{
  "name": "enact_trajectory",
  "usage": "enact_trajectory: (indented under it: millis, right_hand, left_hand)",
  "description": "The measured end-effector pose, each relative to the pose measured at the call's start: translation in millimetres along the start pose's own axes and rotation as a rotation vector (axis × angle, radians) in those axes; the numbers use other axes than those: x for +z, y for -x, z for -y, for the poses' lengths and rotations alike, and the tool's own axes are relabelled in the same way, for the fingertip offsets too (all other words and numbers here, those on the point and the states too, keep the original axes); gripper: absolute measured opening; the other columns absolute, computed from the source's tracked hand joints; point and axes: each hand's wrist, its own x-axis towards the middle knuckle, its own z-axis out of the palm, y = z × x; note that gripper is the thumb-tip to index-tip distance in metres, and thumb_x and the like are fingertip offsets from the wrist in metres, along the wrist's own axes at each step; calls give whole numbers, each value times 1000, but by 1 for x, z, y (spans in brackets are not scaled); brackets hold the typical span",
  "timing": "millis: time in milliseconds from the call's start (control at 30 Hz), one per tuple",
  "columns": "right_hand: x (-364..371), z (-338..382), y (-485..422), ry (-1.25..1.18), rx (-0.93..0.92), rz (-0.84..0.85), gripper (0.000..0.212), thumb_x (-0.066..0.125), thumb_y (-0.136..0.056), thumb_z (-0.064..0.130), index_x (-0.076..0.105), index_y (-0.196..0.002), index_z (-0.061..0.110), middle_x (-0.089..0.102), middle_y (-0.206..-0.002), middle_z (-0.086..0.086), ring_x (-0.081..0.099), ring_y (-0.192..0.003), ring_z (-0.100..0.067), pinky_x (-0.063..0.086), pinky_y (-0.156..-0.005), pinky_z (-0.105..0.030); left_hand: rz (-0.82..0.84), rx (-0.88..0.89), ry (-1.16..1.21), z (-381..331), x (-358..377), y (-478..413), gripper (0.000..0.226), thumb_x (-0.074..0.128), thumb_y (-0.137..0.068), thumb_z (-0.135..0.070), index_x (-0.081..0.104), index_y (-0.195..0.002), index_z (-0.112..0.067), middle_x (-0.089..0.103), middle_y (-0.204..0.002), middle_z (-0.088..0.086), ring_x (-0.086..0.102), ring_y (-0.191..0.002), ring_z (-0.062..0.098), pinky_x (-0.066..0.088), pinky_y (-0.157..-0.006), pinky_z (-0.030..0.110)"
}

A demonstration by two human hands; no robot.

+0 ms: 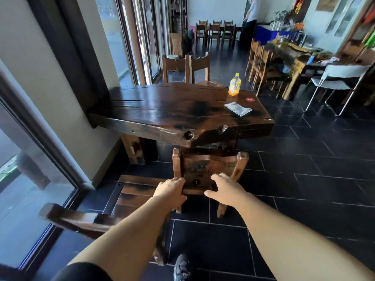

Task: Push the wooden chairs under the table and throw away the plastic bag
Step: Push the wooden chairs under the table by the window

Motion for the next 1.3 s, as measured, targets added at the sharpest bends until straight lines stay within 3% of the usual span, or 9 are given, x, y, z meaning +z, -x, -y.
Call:
enact_trajectory:
  millis: [367, 600, 767, 933, 1167, 1300]
  right_hand:
    - [30, 79, 13, 10, -33, 47, 65, 58, -93, 55, 42, -146, 21, 41, -146, 0, 50, -128, -25, 47, -99, -40]
    - [76, 170, -36, 7, -18, 46, 59, 57, -92, 55, 48, -139, 21, 48, -137, -2, 47, -128, -24, 46, -101, -41]
    - [115, 245, -65, -9, -3, 83, 68, 57, -93, 55, 43, -147, 17, 44, -148, -4, 41, -138, -26, 39, -110, -41]
    - [153, 303, -78, -35, 23, 122, 66, 58, -92, 56, 45, -144, 18, 45, -145, -4, 42, -136, -25, 42, -108, -42]
    - [186, 335, -82, -68, 83, 146, 57, 59, -92, 53, 50, -137, 18, 48, -141, -3, 48, -129, -24, 46, -102, -41]
    - [209, 339, -80, -22, 86, 160, 61, 54, -91, 62, 49, -136, 22, 49, -140, -2, 48, -129, -26, 42, -105, -47]
  left_hand:
    - [-32, -79, -18, 89, -21, 47, 60, 67, -84, -40, 46, -139, -27, 58, -136, -3, 56, -123, 22, 47, -101, 41]
    - [-23, -69, -1, 196, -28, 40, 60, 67, -84, -44, 48, -139, -29, 55, -138, -5, 53, -126, 21, 42, -101, 37]
    - [43, -85, 17, 286, -22, 41, 54, 65, -82, -51, 50, -132, -37, 56, -135, -11, 54, -123, 19, 42, -99, 39]
    - [72, -71, 29, 355, -22, 47, 55, 64, -83, -53, 51, -133, -33, 59, -131, -8, 55, -121, 21, 43, -97, 38]
    - [89, -57, 81, 404, -8, 58, 52, 59, -85, -57, 55, -131, -34, 61, -127, -7, 55, -119, 21, 46, -97, 40]
    - [52, -24, 113, 411, 6, 64, 56, 55, -84, -63, 58, -130, -31, 61, -127, -5, 52, -122, 21, 44, -102, 38]
